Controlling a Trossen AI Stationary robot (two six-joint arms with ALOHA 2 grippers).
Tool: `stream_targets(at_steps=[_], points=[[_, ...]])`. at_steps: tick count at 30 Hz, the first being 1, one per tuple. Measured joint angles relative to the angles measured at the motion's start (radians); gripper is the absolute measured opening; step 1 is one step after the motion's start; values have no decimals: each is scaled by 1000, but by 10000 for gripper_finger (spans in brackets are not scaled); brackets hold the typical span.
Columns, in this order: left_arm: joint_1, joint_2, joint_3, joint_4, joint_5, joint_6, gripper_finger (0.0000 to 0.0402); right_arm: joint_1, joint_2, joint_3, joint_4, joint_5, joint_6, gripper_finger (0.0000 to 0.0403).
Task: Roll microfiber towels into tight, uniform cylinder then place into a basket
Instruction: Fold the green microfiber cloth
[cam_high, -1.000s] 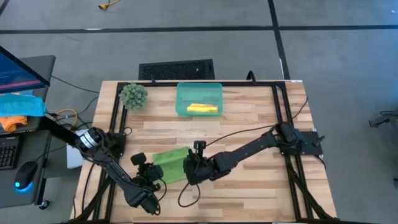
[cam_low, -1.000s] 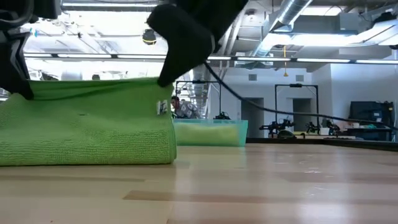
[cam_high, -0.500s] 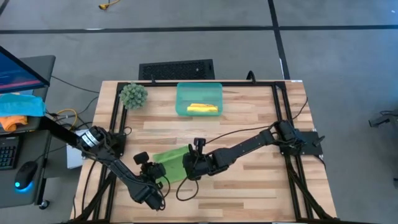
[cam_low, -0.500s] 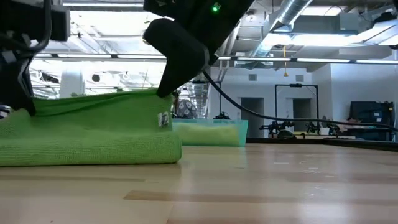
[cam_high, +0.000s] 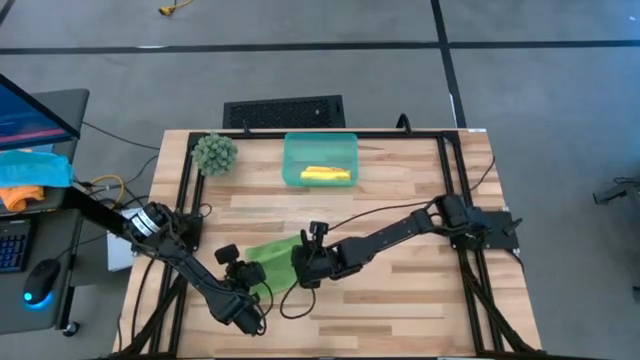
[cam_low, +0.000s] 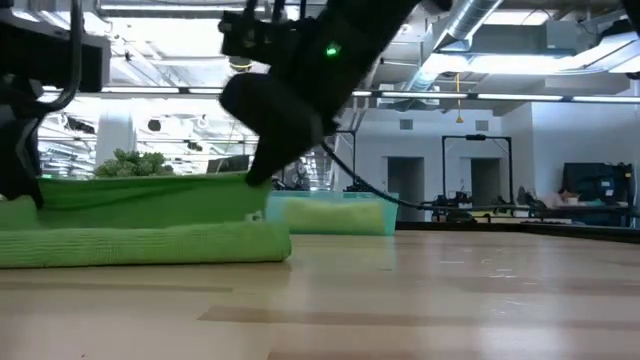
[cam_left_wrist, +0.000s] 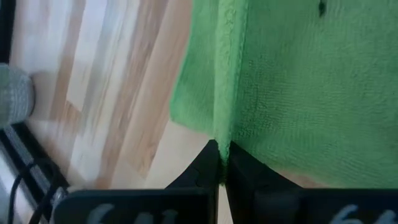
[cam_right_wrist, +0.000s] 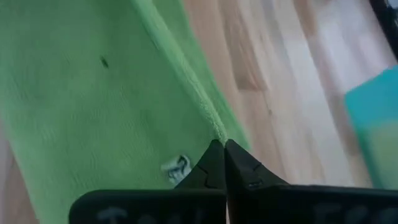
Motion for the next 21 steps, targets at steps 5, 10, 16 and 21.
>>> stream_targets(at_steps=[5, 10, 16, 21], points=[[10, 0, 2, 8, -13, 22, 9, -5, 57, -1, 5, -11, 0, 10], [17, 1, -1, 11, -15, 37, 36, -8, 60, 1, -8, -8, 11, 5], [21, 1, -1, -1, -21, 44, 78, -12, 53, 4, 4, -14, 27, 24], [21, 1, -1, -66, 7, 24, 106, -12, 54, 3, 0, -28, 27, 40]])
